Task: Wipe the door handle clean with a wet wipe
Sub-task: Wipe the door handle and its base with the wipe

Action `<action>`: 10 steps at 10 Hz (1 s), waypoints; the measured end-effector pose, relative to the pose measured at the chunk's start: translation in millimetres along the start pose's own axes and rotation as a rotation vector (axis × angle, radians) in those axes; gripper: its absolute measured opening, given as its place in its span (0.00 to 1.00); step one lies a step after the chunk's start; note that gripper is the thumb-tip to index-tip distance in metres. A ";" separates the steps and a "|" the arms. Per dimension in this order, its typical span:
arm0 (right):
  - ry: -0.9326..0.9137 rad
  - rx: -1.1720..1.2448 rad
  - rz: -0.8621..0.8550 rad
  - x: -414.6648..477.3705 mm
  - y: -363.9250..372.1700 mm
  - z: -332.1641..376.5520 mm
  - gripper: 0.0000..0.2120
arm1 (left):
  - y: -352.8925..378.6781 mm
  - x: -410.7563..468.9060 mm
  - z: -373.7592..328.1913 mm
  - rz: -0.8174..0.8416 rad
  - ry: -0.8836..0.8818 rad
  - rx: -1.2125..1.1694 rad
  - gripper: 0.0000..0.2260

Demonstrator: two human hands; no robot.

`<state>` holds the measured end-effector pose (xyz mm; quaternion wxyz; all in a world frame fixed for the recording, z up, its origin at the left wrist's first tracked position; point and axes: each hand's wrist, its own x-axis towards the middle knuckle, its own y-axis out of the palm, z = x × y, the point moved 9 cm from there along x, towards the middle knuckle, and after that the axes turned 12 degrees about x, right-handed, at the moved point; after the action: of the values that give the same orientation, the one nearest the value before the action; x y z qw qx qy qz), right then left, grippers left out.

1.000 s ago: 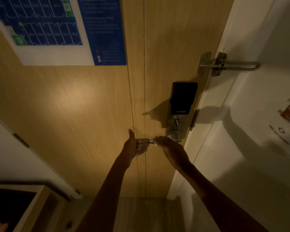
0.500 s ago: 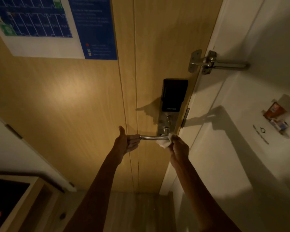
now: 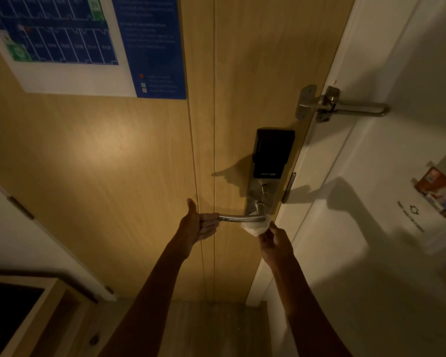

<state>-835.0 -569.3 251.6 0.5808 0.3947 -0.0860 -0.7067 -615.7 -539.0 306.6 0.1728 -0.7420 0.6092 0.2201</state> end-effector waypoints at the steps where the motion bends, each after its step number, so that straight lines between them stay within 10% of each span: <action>1: 0.175 0.380 -0.096 -30.8 21.3 4.6 0.17 | 1.2 -1.5 -2.0 0.029 -0.005 0.003 0.39; 2: 0.164 0.353 -0.090 -25.2 9.6 0.4 0.06 | 2.3 0.0 -4.5 0.055 -0.003 0.018 0.40; 7: 0.014 0.077 -0.034 -18.4 17.9 -10.4 0.13 | -0.8 1.9 -5.0 0.119 -0.004 0.046 0.40; 10: -0.989 -0.472 -0.195 -85.3 26.0 81.4 0.09 | -2.0 4.4 -3.4 0.129 0.018 0.062 0.40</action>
<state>-867.8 -529.0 360.6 0.4758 -0.1187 -0.1505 -0.8584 -612.6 -544.0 307.1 0.1758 -0.6975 0.6639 0.2048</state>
